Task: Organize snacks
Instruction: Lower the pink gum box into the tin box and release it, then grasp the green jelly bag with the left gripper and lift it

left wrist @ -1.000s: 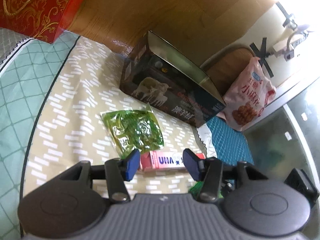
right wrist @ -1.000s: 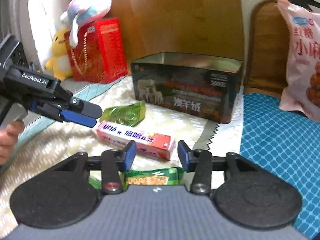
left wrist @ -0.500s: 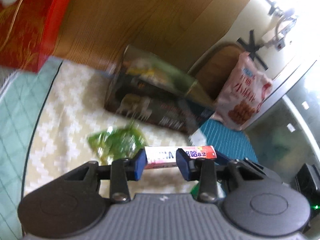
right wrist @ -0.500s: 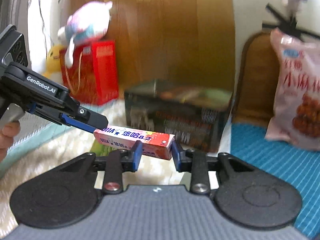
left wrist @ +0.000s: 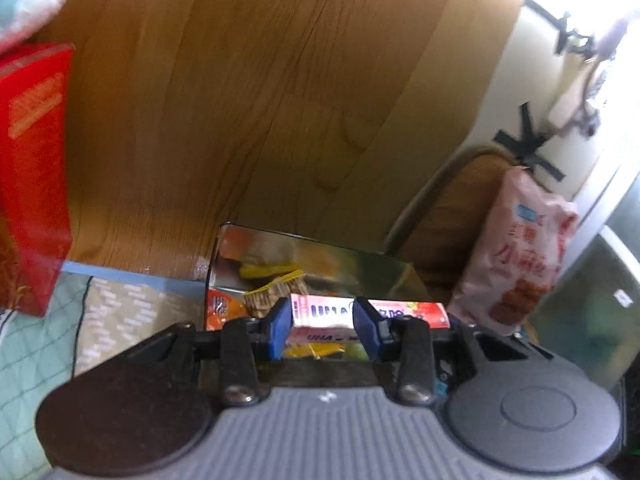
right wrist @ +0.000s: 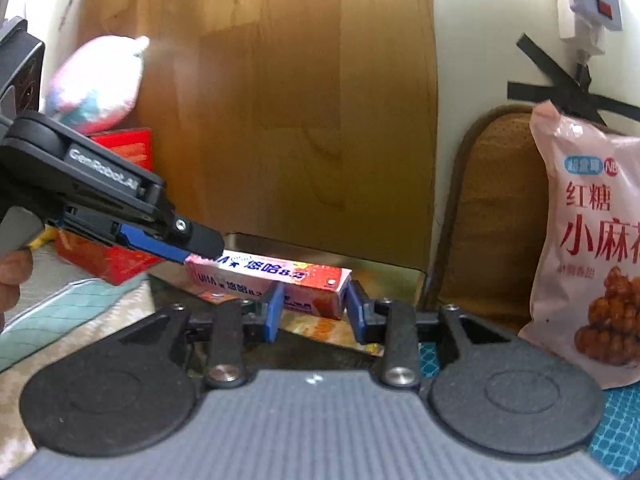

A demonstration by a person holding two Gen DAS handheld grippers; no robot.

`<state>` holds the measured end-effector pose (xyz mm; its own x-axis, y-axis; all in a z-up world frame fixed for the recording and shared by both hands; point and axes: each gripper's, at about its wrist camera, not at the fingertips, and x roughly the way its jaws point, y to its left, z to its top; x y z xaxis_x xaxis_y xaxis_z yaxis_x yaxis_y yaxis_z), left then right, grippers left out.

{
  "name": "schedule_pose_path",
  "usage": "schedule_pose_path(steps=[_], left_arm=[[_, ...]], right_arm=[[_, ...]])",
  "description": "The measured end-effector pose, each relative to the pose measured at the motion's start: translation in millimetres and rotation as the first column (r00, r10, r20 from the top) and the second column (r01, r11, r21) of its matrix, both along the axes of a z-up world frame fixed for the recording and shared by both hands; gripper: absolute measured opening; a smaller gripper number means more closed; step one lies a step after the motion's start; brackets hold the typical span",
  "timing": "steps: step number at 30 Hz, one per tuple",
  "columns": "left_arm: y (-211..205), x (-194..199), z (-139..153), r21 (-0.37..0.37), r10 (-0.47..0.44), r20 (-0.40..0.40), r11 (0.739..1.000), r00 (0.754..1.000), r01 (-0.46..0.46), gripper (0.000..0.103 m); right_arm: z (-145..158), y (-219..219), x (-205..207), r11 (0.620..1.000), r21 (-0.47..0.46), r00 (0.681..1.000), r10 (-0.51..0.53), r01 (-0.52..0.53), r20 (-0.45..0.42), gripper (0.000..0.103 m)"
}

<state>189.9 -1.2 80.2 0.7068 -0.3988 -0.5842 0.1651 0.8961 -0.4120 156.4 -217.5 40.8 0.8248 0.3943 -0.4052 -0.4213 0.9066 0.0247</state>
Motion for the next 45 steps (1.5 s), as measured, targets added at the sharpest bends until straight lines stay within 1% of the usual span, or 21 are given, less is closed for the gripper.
schedule_pose_path(steps=[4, 6, 9, 12, 14, 16, 18, 21, 23, 25, 30, 32, 33, 35, 37, 38, 39, 40, 41, 42, 45], left_arm=[[-7, 16, -14, -0.003, -0.003, -0.026, 1.000, 1.000, 0.003, 0.039], [-6, 13, -14, 0.003, -0.004, -0.007, 1.000, 1.000, 0.005, 0.041], [4, -1, -6, 0.005, 0.009, 0.041, 1.000, 0.999, -0.010, 0.044], [25, -22, -3, -0.020, 0.034, 0.040, 0.999, 0.999, -0.033, 0.044], [38, -37, -11, -0.028, 0.039, 0.012, 0.999, 0.999, -0.039, 0.044], [50, -54, -24, -0.049, 0.041, -0.032, 0.998, 0.999, -0.043, 0.044], [61, -67, -41, -0.096, 0.040, -0.090, 0.994, 0.995, -0.049, 0.042], [69, -77, -67, -0.173, 0.031, -0.172, 0.983, 0.985, -0.061, 0.039], [69, -79, -78, -0.182, 0.029, -0.204, 0.981, 0.979, -0.067, 0.033], [69, -80, -86, -0.194, 0.024, -0.216, 0.979, 0.976, -0.067, 0.026], [72, -79, -89, -0.211, 0.029, -0.210, 0.975, 0.977, -0.074, 0.023], [72, -80, -89, -0.200, 0.033, -0.207, 0.977, 0.978, -0.075, 0.020], [72, -80, -89, -0.199, 0.033, -0.206, 0.977, 0.978, -0.074, 0.020], [73, -80, -89, -0.200, 0.032, -0.205, 0.977, 0.978, -0.074, 0.021], [75, -80, -88, -0.226, 0.017, -0.210, 0.972, 0.978, -0.065, 0.030], [76, -80, -87, -0.242, 0.010, -0.204, 0.968, 0.979, -0.061, 0.043], [78, -82, -85, -0.244, 0.017, -0.195, 0.968, 0.981, -0.065, 0.062], [78, -84, -81, -0.229, 0.038, -0.182, 0.970, 0.983, -0.080, 0.068], [79, -87, -78, -0.211, 0.057, -0.166, 0.973, 0.985, -0.092, 0.081], [79, -88, -76, -0.206, 0.063, -0.158, 0.974, 0.985, -0.096, 0.085], [83, -88, -76, -0.258, 0.042, -0.166, 0.962, 0.985, -0.085, 0.085]], right_arm=[[-9, -4, -1, 1.000, 0.015, 1.000, -0.025, 0.024, 0.017, 0.059], [-6, -7, -7, 0.999, 0.016, 0.998, -0.042, 0.041, 0.056, 0.059], [5, -16, -16, 0.996, 0.076, 0.996, -0.045, 0.039, 0.082, 0.059], [14, -22, -20, 0.981, 0.179, 0.997, 0.077, -0.074, -0.007, 0.059], [13, -21, -17, 0.951, 0.260, 0.972, 0.203, -0.167, -0.119, 0.057], [6, -14, -13, 0.931, 0.299, 0.929, 0.283, -0.208, -0.236, 0.052], [-7, -8, -7, 0.928, 0.313, 0.890, 0.307, -0.201, -0.338, 0.045], [-28, -3, -2, 0.933, 0.327, 0.834, 0.298, -0.151, -0.465, 0.042], [-35, -2, -2, 0.928, 0.349, 0.797, 0.309, -0.132, -0.520, 0.042], [-41, 0, -3, 0.930, 0.350, 0.772, 0.306, -0.116, -0.558, 0.042], [-46, 8, 2, 0.916, 0.386, 0.748, 0.333, -0.112, -0.574, 0.042], [-49, 20, 0, 0.907, 0.400, 0.740, 0.360, -0.135, -0.568, 0.033], [-48, 27, -2, 0.911, 0.382, 0.746, 0.360, -0.152, -0.560, 0.024], [-43, 30, -8, 0.912, 0.373, 0.766, 0.360, -0.170, -0.533, 0.022], [-39, 28, -9, 0.905, 0.392, 0.768, 0.368, -0.166, -0.524, 0.019], [-38, 25, -9, 0.900, 0.408, 0.767, 0.368, -0.153, -0.525, 0.018], [-38, 21, -9, 0.896, 0.424, 0.769, 0.363, -0.133, -0.527, 0.018], [-38, 15, -8, 0.888, 0.445, 0.768, 0.363, -0.114, -0.528, 0.018], [-38, 8, -7, 0.874, 0.477, 0.762, 0.371, -0.093, -0.530, 0.018], [-39, 2, -7, 0.855, 0.514, 0.756, 0.381, -0.068, -0.533, 0.017], [-40, -14, -8, 0.791, 0.612, 0.746, 0.414, -0.012, -0.522, 0.017]])
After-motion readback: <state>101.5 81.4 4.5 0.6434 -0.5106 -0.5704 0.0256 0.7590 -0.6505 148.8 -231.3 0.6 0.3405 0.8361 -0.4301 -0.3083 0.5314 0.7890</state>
